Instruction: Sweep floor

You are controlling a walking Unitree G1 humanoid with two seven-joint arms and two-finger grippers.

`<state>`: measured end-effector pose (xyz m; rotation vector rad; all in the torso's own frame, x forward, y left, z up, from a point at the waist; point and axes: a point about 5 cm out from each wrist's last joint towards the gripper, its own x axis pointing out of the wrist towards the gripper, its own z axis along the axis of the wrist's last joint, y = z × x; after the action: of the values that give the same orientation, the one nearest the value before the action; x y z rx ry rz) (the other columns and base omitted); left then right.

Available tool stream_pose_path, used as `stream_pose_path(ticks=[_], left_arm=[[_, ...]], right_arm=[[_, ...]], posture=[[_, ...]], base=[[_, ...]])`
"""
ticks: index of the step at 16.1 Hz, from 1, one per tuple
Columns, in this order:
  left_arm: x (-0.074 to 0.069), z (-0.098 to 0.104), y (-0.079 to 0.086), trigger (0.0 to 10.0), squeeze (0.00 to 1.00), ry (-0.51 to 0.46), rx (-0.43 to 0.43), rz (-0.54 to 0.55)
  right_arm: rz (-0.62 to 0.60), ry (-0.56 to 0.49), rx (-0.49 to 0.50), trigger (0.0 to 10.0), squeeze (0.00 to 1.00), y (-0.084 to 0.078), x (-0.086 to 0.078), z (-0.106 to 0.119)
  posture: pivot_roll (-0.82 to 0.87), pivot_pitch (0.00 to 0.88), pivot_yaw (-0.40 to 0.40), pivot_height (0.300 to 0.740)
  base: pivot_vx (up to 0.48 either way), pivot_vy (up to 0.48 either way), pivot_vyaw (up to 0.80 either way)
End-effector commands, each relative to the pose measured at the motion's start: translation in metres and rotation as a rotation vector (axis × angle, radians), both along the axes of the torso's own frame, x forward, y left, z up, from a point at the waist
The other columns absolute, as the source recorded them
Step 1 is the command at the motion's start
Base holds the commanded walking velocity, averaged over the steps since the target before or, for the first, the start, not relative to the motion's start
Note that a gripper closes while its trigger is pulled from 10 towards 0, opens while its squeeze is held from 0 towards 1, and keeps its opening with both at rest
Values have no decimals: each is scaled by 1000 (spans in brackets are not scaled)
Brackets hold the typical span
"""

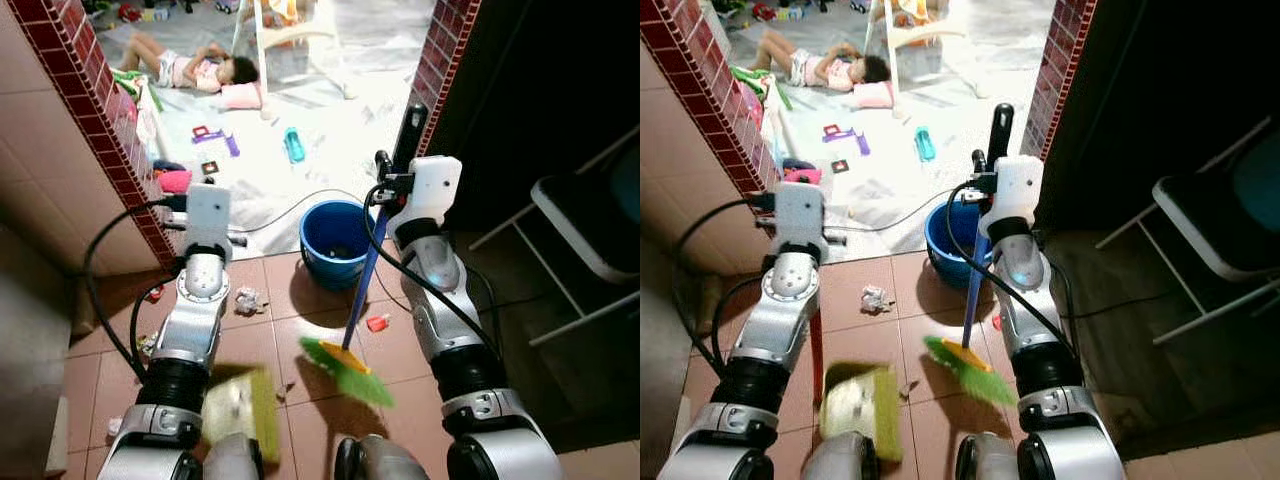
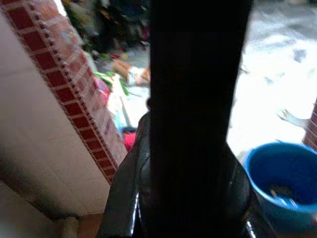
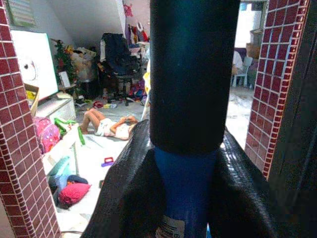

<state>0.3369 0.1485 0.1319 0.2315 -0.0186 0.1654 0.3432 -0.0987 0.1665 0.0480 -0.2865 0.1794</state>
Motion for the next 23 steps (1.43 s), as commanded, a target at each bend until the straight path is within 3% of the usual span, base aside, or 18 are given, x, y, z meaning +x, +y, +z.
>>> stream_pose_path(ticks=[1,7,12,15,16,19,23], left_arm=[[5,19,3,10000,0,-86,40,17],[8,6,-2,10000,0,-88,120,5],[8,-11,-8,10000,0,-33,133,-36],[9,-20,-26,10000,0,-25,37,-51],[12,-25,-36,10000,0,4,-46,-50],[14,-31,-56,10000,0,76,-172,-75],[10,-44,-74,10000,0,146,-230,-119]], right_arm=[[-3,-41,6,10000,0,1,-1,10],[-27,-36,-20,10000,0,0,1,11],[-41,5,-5,10000,0,-1,2,5],[-52,61,39,10000,0,1,3,0],[-74,95,44,10000,0,-1,4,-3],[-131,161,92,10000,0,-8,8,-8],[-184,251,155,10000,0,-13,9,-18]], posture=[[-80,99,-7,740],[-86,102,-9,740],[-99,104,-4,740],[-101,100,-7,740],[-110,98,-6,740],[-120,96,-3,740],[-125,94,4,740]], base=[[0,0,0],[0,0,0],[0,0,0],[0,0,0],[0,0,0],[0,0,0],[0,0,0]])
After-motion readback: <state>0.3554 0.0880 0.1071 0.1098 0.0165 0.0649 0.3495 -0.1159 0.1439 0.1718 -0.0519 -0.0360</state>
